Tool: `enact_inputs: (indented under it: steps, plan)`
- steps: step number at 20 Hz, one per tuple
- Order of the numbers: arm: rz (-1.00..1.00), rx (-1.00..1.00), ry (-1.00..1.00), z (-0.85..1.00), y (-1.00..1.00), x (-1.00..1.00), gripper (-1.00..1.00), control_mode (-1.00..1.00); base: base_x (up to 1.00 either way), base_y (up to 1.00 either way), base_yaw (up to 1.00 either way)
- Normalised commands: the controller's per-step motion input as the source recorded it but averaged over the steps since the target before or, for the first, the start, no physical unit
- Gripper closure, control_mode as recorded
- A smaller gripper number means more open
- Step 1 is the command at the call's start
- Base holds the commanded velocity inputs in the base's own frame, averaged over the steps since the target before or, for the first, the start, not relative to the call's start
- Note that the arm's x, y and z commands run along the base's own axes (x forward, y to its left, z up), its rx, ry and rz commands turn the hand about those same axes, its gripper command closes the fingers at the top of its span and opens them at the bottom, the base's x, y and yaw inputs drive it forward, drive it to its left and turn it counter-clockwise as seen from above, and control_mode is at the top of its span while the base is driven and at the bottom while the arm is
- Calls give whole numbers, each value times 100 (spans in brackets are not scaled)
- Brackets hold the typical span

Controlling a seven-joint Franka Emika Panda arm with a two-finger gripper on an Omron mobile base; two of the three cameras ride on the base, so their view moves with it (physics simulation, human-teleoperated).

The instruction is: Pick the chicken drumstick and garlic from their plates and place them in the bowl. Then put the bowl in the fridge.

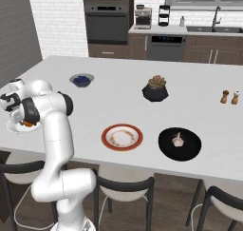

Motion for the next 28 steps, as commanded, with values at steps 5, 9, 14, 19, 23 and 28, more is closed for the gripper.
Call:
enact_inputs:
  steps: [5,9,14,19,23,28]
  plan:
    - [0,0,0,-42,0,1,100,-100,0,0,0]
    - [0,0,4,-33,-8,0,100,-100,0,0,0]
    - [-1,0,1,-10,-32,-21,100,-100,0,0,0]
    - [-6,2,-5,59,-57,-45,100,-100,0,0,0]
    - [-9,5,-12,64,-97,-86,100,-100,0,0,0]
    - [-12,9,-14,62,-100,-66,100,-100,0,0,0]
